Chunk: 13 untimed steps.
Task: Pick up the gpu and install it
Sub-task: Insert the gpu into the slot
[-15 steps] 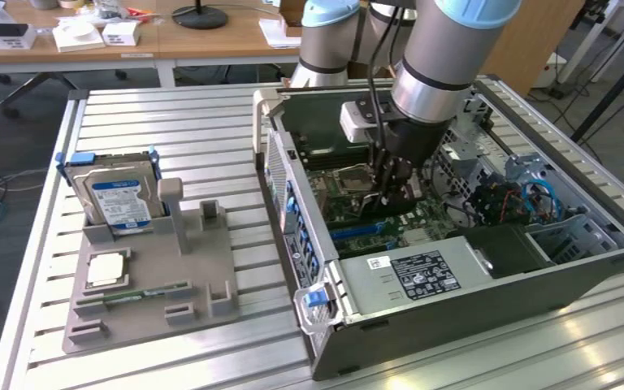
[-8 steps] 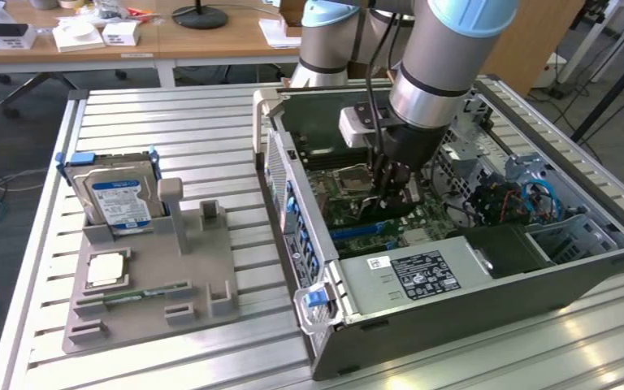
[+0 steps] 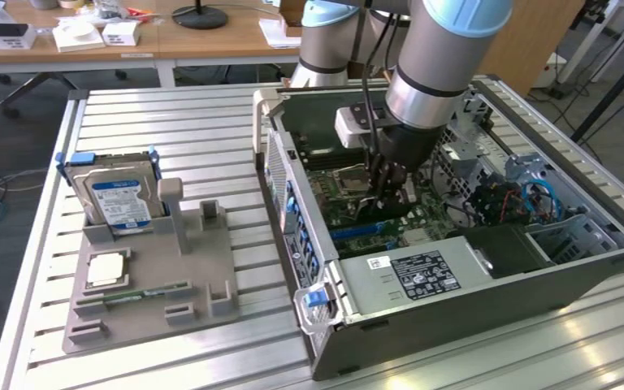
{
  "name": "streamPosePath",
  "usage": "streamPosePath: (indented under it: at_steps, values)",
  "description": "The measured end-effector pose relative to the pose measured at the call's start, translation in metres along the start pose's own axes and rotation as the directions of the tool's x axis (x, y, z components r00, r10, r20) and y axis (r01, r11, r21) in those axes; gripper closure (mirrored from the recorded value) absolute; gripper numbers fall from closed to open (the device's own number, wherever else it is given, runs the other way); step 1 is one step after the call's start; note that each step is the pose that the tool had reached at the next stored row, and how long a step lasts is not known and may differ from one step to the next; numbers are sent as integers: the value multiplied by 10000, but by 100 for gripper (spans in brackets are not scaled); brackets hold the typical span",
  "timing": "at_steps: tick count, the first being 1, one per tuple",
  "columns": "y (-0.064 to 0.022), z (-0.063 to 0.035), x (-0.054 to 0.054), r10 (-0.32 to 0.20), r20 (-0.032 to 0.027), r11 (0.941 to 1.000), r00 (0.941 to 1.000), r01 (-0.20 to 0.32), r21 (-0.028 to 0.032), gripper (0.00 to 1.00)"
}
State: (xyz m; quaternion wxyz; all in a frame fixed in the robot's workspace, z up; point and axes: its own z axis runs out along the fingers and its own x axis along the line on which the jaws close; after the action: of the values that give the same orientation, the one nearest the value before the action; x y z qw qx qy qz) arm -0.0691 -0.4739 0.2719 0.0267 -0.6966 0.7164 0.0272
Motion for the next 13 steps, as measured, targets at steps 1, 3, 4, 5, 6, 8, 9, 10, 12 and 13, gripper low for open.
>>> streamPosePath:
  at_steps: [1, 3, 4, 5, 6, 8, 9, 10, 12, 13]
  values:
    - [0, 0, 0, -2, 0, 10000, 10000, 2, 0, 74]
    - [1, 1, 2, -3, 0, 10000, 10000, 3, 0, 74]
    - [3, 1, 7, 0, 0, 10000, 10000, 0, 0, 74]
    - [3, 1, 10, 2, 0, 10000, 10000, -2, -1, 74]
    - [3, 1, 12, 2, 1, 10000, 10000, -2, 0, 74]
    - [2, 1, 12, 0, 0, 10000, 10000, 0, 0, 74]
    - [2, 1, 12, 0, 0, 10000, 10000, 0, 0, 74]
    - [3, 2, 12, 0, 0, 10000, 10000, 0, 0, 74]
    - [12, 2, 12, 0, 0, 10000, 10000, 0, 1, 74]
    - [16, 3, 12, 0, 1, 10000, 10000, 0, 0, 74]
